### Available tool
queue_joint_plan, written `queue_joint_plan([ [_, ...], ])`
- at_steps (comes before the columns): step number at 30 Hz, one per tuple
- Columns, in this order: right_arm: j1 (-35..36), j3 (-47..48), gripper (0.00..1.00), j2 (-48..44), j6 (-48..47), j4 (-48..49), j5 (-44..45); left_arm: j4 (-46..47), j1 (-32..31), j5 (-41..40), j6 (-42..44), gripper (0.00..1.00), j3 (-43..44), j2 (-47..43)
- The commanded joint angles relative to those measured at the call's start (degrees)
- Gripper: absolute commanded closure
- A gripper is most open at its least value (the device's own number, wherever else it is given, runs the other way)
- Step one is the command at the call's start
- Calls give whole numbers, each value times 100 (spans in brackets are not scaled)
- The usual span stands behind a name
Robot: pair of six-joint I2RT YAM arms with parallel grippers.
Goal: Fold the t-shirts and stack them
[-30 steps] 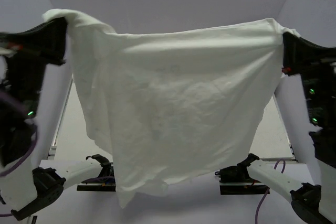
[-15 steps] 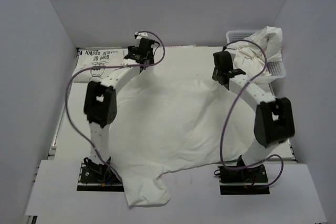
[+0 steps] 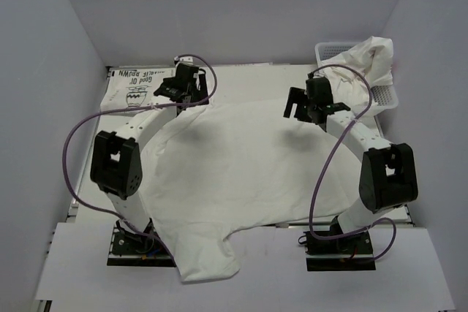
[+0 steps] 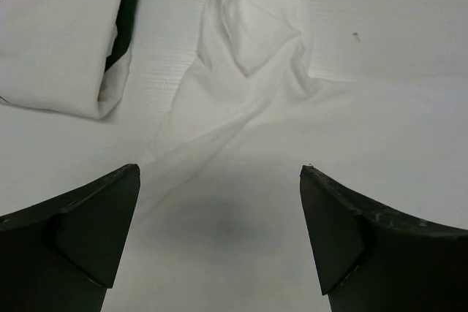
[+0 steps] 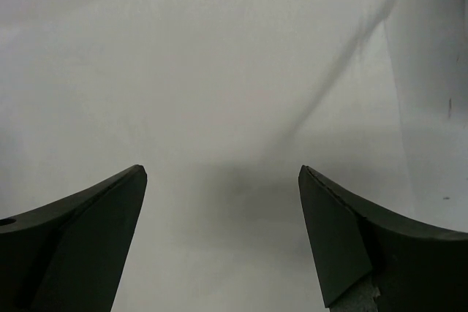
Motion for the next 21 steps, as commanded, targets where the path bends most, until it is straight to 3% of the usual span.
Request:
queue_joint_plan([
  [1,-19,-450,10,-333,-102,308,-486,685,-106,657,-57,0,-575,-475],
  [4,-36,-706,10,-238,-76,571,-1153,545,-107,1148,-57,0,-575,-257],
  [9,-10,-820,10,96,21,748,-1523,561,-107,1633,-5,0,-698,51],
  [14,-28,-943,10,439,205,783,-1401,755,-107,1966,-154,0,-751,552],
  [21,-89,-1251,10,624,644,521,-858,580,-46,1827,-259,0,-102,1325],
])
